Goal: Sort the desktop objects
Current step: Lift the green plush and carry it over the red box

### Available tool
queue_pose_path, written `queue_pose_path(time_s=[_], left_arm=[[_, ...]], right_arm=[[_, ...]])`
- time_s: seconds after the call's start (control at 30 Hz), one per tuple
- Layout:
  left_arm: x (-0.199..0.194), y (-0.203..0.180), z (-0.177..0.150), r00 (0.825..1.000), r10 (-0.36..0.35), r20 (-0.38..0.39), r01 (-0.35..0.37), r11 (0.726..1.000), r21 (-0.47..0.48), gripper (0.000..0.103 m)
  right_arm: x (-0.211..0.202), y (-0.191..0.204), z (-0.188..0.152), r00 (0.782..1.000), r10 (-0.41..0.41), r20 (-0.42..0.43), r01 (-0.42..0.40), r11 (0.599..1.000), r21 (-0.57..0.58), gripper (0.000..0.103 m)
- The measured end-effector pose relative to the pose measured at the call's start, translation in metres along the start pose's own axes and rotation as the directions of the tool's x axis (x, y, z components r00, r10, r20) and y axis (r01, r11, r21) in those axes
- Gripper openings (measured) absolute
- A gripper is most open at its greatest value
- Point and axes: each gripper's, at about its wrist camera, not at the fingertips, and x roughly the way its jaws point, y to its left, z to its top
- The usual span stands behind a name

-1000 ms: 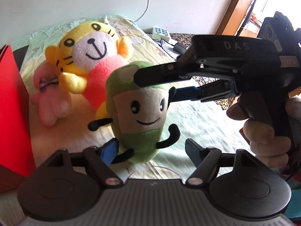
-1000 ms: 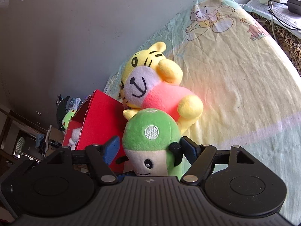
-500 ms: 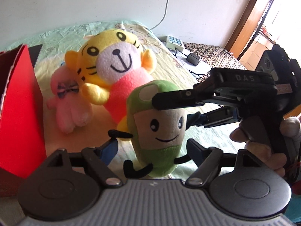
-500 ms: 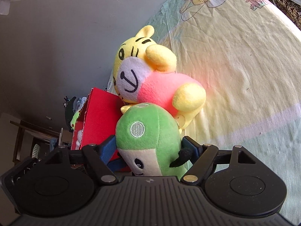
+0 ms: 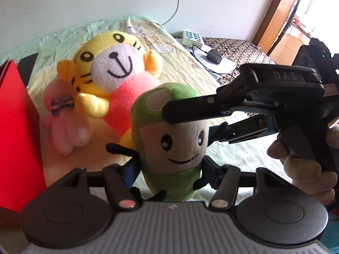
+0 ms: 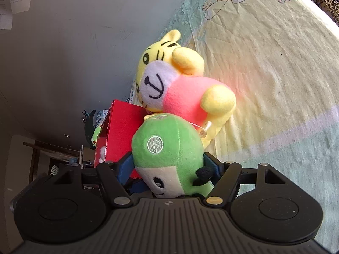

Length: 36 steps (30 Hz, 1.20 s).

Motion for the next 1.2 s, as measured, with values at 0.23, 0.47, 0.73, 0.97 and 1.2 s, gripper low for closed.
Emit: queue_pose_path(time_s=[0.23, 0.47, 0.73, 0.97, 1.2], left_arm=[[-0.034, -0.01, 0.002, 0.996, 0.005, 0.091, -0.008, 0.999, 0.034, 0.062], [-0.075, -0.003, 0.008, 0.98, 0.019, 0.201, -0.031, 0.998, 0.058, 0.062], [-0.133, 0.045, 0.013, 0.95, 0.066, 0.306, -0.086, 0.995, 0.054, 0.062], [-0.171, 0.11, 0.008, 0.928, 0.125, 0.352, -0.136, 0.991, 0.008, 0.063], [-0.167, 0.178, -0.01, 0.948, 0.111, 0.298, -0.092, 0.993, -0.078, 0.063]], right_arm=[[-0.02, 0.031, -0.006, 0.998, 0.032, 0.049, -0.029, 0.998, -0.058, 0.072], [-0.025, 0.078, -0.01, 0.992, 0.069, 0.108, -0.052, 0.987, -0.151, 0.072], [0.018, 0.149, -0.016, 0.982, 0.126, 0.142, -0.083, 0.957, -0.277, 0.072], [0.08, 0.198, -0.023, 0.981, 0.144, 0.131, -0.089, 0.93, -0.356, 0.072], [0.14, 0.213, -0.039, 0.994, 0.042, 0.099, -0.004, 0.935, -0.355, 0.072]])
